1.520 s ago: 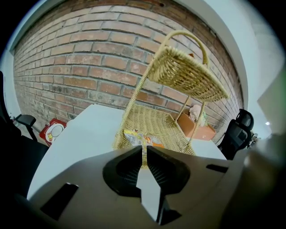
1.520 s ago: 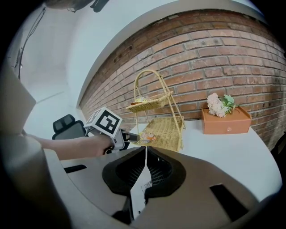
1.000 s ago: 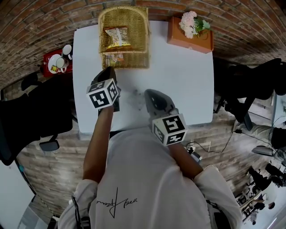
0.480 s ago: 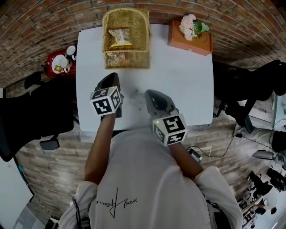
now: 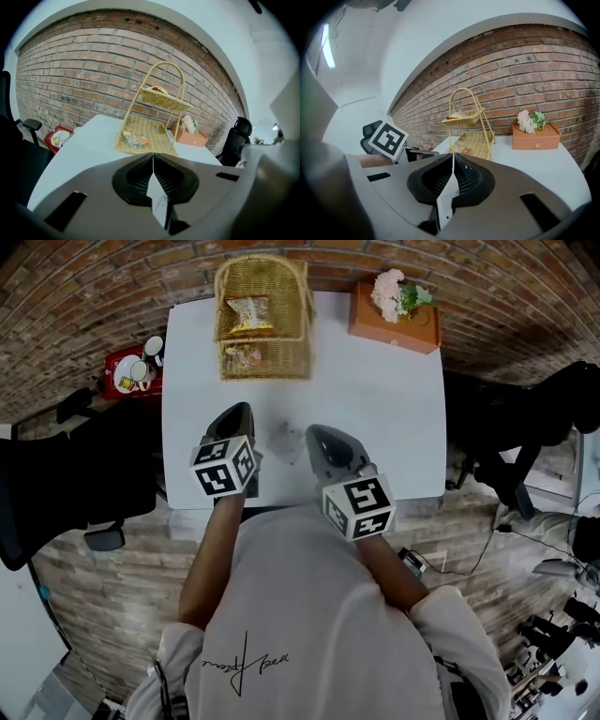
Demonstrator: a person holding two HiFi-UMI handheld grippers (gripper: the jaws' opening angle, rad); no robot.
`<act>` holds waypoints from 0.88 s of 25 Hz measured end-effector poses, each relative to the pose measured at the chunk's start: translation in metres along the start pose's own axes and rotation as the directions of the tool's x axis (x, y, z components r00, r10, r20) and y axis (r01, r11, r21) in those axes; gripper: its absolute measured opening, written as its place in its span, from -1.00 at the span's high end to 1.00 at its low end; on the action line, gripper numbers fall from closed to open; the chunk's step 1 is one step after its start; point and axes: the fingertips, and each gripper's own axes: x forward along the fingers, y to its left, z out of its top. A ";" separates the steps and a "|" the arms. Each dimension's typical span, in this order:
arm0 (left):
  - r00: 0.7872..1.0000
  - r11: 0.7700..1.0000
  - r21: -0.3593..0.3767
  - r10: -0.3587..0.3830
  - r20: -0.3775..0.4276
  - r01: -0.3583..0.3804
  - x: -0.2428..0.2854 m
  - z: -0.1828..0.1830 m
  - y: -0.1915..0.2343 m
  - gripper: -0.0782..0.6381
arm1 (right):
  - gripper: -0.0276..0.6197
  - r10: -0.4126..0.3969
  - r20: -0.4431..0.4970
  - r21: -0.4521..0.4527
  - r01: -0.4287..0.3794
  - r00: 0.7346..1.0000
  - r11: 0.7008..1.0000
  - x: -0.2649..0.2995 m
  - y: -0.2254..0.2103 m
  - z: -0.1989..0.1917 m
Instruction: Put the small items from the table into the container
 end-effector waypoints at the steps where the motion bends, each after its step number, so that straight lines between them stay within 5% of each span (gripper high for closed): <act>1: 1.000 1.000 0.001 -0.005 0.005 0.005 -0.004 -0.001 -0.003 0.75 | 0.85 0.000 0.003 -0.002 0.000 1.000 1.000 -0.002 -0.001 0.000; 22: 0.999 0.997 0.052 -0.053 0.000 0.053 -0.052 -0.034 -0.060 0.76 | 0.85 0.033 -0.001 -0.005 -0.033 0.999 0.999 -0.023 -0.005 -0.011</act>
